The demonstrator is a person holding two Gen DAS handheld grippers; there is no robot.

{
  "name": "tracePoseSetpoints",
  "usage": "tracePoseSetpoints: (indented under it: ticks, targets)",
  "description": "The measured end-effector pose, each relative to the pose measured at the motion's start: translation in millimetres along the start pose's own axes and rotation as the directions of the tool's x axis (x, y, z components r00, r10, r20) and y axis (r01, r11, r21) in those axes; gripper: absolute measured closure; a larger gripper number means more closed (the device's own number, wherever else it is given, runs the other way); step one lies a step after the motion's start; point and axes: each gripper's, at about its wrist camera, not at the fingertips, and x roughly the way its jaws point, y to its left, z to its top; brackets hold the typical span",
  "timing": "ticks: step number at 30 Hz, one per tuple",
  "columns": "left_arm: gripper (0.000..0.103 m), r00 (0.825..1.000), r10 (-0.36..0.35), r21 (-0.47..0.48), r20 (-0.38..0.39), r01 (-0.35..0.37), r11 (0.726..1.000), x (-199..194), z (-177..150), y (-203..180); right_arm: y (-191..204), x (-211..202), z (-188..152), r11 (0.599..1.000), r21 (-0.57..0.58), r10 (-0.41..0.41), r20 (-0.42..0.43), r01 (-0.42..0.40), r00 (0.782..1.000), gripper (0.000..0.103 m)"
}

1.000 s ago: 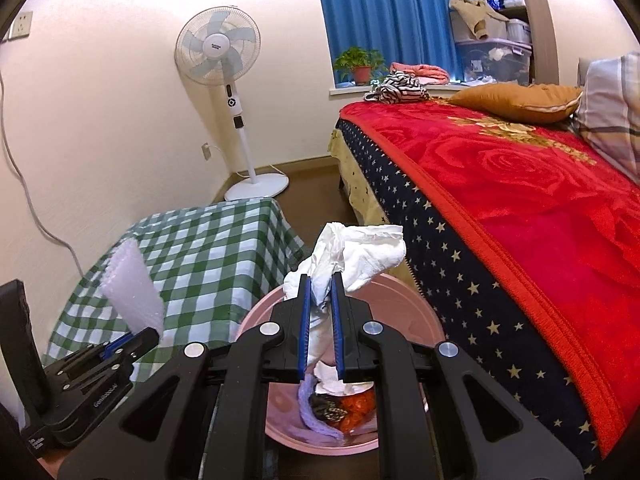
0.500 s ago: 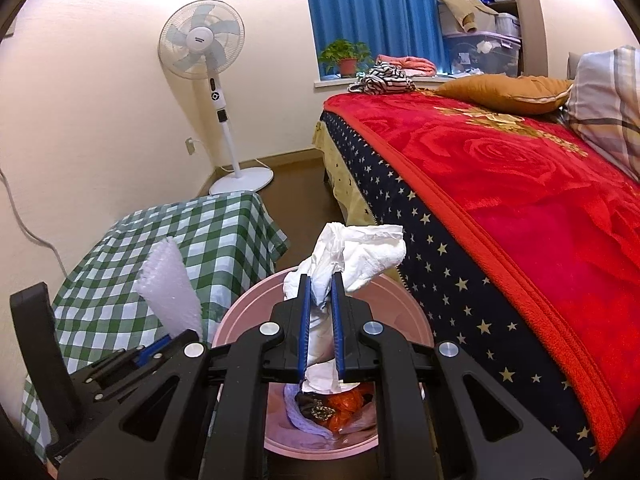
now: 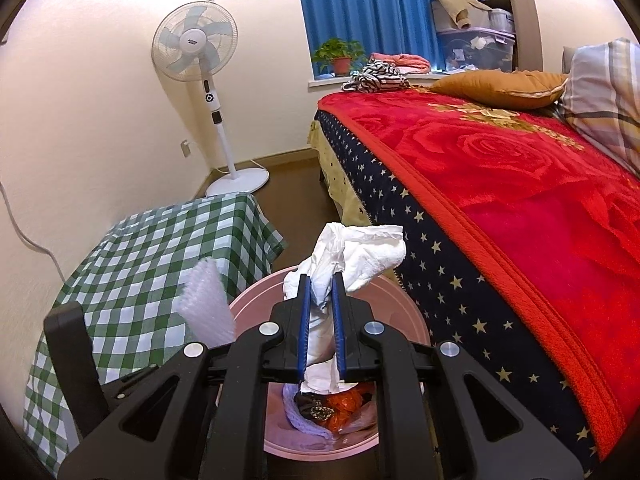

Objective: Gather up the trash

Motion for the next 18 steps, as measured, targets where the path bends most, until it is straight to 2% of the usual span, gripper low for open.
tracePoseSetpoints:
  ticks: [1,3,4,6,8,13,18]
  targets:
    - [0.090,1.000,-0.011,0.010,-0.014,0.012,1.000,2.7,-0.5,-2.0,-0.8,-0.3,-0.2,1.000,0.005,-0.002,0.001,0.002,1.000,0.088]
    - [0.071,0.999,-0.014,0.017,-0.029,0.014,1.000,5.5,-1.5,-3.8,-3.4,1.4,-0.9,1.000,0.021,0.004,-0.011,-0.003,1.000,0.076]
    - [0.055,1.000,-0.009,0.012,-0.025,0.010,1.000,4.6,-1.7,-2.7,-3.6,1.5,-1.4,1.000,0.023,0.002,-0.012,-0.002,1.000,0.071]
    - [0.053,1.000,-0.020,-0.003,-0.021,0.020,1.000,1.6,0.2,0.8,-3.9,-0.9,-0.9,1.000,0.024,-0.013,0.001,0.013,1.000,0.057]
    - [0.053,1.000,-0.023,-0.006,-0.019,0.022,1.000,-1.6,1.8,3.0,-6.4,-2.8,-0.8,0.999,0.034,-0.015,0.009,0.015,1.000,0.048]
    - [0.053,1.000,-0.001,-0.007,0.012,0.001,1.000,-20.9,3.6,10.5,-13.3,-8.3,1.2,0.997,0.075,-0.015,0.027,0.013,1.000,0.040]
    - [0.051,0.997,0.045,0.000,0.064,-0.045,0.999,-53.4,4.0,20.7,-12.0,-20.3,0.6,0.997,0.079,-0.002,0.059,-0.002,0.998,0.021]
